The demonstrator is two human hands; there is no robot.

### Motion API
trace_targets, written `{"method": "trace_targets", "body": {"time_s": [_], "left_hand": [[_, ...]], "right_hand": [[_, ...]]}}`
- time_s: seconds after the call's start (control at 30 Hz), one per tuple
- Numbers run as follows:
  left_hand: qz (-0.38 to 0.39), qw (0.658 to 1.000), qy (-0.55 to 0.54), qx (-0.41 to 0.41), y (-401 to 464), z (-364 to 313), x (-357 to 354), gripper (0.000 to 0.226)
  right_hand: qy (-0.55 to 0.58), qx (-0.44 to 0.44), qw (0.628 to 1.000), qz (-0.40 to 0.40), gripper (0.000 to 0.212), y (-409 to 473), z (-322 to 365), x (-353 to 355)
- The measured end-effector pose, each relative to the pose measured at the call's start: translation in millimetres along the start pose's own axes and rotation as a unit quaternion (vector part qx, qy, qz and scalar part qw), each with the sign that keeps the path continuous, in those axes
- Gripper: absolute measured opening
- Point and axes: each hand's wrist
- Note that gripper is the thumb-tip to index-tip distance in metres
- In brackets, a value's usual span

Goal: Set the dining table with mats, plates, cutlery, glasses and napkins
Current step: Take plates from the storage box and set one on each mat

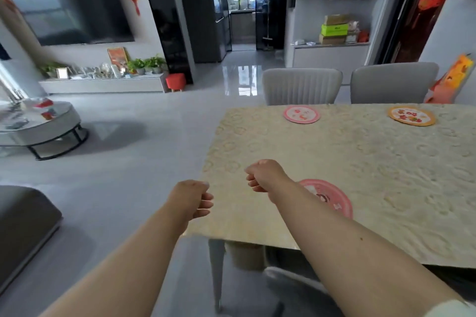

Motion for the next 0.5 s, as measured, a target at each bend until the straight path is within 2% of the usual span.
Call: {"method": "trace_targets", "body": {"time_s": [0.1, 0.2, 0.5], "left_hand": [[-0.016, 1.000, -0.018, 0.009, 4.9, 6.9, 61.2, 0.014], [-0.020, 0.999, -0.039, 0.019, 19.1, 8.1, 100.6, 0.012], [0.015, 0.998, -0.052, 0.028, 109.4, -7.6, 155.8, 0.014]], "right_hand": [[0.006, -0.008, 1.000, 0.014, 0.002, 1.9, 10.5, -60.2], [-0.007, -0.012, 1.000, 0.014, 0.008, 11.1, 22.9, -100.7], [0.001, -0.012, 1.000, -0.002, 0.009, 96.7, 54.0, -170.8]]}}
Point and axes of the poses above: each hand's wrist, its own y-axis towards the middle knuckle, its own x-axis out of the back of the hand, z = x × y, and after that the axes turned 3 degrees about z, right-handed
